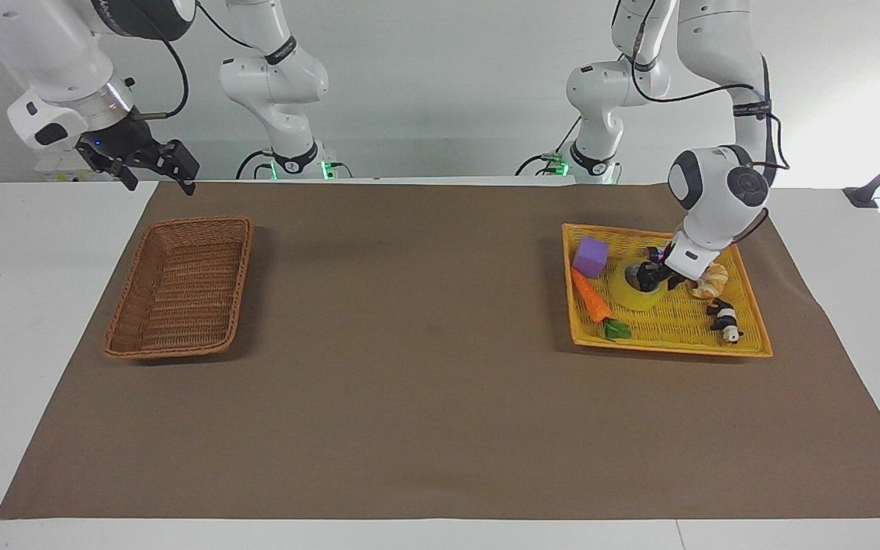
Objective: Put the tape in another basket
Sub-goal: 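Grasp the tape roll with the left gripper and lift it up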
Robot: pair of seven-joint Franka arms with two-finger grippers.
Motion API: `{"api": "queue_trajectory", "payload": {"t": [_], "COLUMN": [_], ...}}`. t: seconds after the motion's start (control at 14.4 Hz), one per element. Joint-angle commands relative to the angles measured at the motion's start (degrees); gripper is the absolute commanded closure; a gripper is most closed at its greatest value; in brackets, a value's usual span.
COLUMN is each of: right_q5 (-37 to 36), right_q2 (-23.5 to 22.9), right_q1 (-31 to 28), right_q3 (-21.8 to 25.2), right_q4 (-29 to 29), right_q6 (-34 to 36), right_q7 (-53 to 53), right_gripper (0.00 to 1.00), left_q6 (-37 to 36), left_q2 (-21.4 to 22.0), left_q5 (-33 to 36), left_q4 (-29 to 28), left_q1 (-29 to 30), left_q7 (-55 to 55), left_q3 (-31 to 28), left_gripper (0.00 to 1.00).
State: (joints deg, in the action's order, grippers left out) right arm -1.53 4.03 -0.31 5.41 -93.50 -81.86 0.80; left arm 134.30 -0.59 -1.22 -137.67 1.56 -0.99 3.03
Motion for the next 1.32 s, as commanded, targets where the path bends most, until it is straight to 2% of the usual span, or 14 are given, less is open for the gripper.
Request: {"api": "queue_trajectory", "payload": {"t": [0.0,0.21,0.42,0.56,0.7,0.84,0.98,1.11,1.25], "right_q5": [0.3,1.0,9.4,13.6,20.0,24.5,32.2,36.1,40.4], "right_q2": [1.2,1.2,1.3,1.4,1.4,1.9,2.6,2.9,2.9], "right_q1": [-0.3,0.0,-1.0,-1.1,-0.6,0.4,1.0,0.9,0.3], "right_q3": [-0.7,-0.8,-0.3,-0.1,-0.1,-0.6,-0.6,-0.6,-0.6], "right_q4": [-1.2,-1.3,-1.7,-2.0,-2.6,-4.1,-8.3,-10.9,-14.1], "right_q6": [0.0,1.3,1.4,2.5,1.8,-0.7,-2.4,-4.2,-4.3], "right_q7": [-1.1,-2.6,-7.7,-8.4,-10.1,-11.2,-13.4,-14.2,-16.2], "right_gripper": [0.0,0.0,0.0,0.0,0.0,0.0,0.0,0.0,0.0], "left_q6": [1.0,-1.9,-16.5,-23.1,-24.2,-23.8,-23.4,-19.4,-18.3], "left_q2": [0.3,-0.5,-0.9,-0.7,0.1,0.4,0.4,0.2,0.2], "left_q5": [-0.2,-0.3,-1.8,-7.6,-14.8,-18.3,-18.5,-18.6,-18.6], "left_q4": [-0.5,4.2,16.3,22.8,24.5,26.8,28.2,29.4,29.3], "left_q1": [-0.6,-0.5,-0.7,-2.2,-5.5,-12.5,-19.7,-26.9,-30.4], "left_q7": [-0.6,-0.6,-0.8,-0.9,-3.8,-11.0,-20.7,-28.8,-30.9], "left_q3": [-0.4,-0.4,-0.2,-0.1,-0.1,0.0,0.0,0.0,0.0], "left_gripper": [0.98,1.0,1.0,1.0,1.0,1.0,1.0,1.0,1.0]}}
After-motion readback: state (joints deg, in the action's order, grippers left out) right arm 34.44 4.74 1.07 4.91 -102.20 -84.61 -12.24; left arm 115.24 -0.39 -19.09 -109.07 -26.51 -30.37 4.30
